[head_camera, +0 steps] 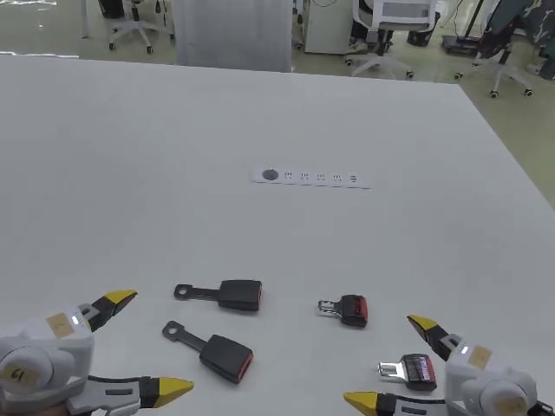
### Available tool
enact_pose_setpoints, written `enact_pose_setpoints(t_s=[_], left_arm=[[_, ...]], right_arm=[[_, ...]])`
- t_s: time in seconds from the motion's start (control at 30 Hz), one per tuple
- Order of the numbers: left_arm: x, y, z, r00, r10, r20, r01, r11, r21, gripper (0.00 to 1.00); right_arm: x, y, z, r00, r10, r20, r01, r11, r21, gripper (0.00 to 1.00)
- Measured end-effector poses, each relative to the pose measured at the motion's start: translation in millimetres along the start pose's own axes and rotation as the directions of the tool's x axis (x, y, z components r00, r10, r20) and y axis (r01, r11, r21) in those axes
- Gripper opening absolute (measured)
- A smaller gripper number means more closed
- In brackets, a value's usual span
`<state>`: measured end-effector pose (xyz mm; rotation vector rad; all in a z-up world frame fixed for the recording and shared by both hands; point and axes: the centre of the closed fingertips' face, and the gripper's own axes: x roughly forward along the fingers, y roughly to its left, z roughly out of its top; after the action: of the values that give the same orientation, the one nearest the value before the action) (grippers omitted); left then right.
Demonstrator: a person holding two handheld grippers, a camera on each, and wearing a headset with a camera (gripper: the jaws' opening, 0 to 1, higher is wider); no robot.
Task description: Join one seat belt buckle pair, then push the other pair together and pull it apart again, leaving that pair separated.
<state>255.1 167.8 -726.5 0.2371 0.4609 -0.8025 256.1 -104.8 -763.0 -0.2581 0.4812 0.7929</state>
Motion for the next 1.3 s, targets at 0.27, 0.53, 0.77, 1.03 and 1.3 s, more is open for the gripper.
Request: enact_pose_setpoints(t_s=[0.27, 0.53, 0.77, 1.03, 1.3], left_arm=[[0.1, 1.0, 1.9, 1.0000, 0.001, 0.003, -0.001, 1.000, 0.002, 0.97], [0.7, -0.2, 1.1, 1.0000, -0.003, 0.000, 0.003, 1.000, 0.001, 0.97], [0.0, 2.1, -2.0, 1.0000, -0.004, -0.005, 0.004, 1.000, 0.001, 0.97], [1.5, 3.6, -1.5, 0.9999, -0.008, -0.007, 0.008, 1.000, 0.002, 0.97], [2.2, 3.7, -2.5, 0.9999, -0.010, -0.009, 0.010, 1.000, -0.003, 0.96]], right_arm=[[0.6, 1.2, 0.0, 1.0000, 0.005, 0.003, -0.006, 1.000, 0.004, 0.98], [0.2, 2.4, -1.8, 0.9999, 0.013, 0.001, -0.013, 1.000, 0.008, 0.98], [0.0, 1.9, -1.6, 0.9999, 0.015, -0.003, -0.015, 1.000, 0.007, 0.98], [1.0, 2.0, -0.5, 0.9998, 0.019, -0.006, -0.019, 1.000, 0.005, 0.98], [1.9, 2.0, -1.7, 0.9998, 0.021, -0.004, -0.021, 1.000, 0.011, 0.98]])
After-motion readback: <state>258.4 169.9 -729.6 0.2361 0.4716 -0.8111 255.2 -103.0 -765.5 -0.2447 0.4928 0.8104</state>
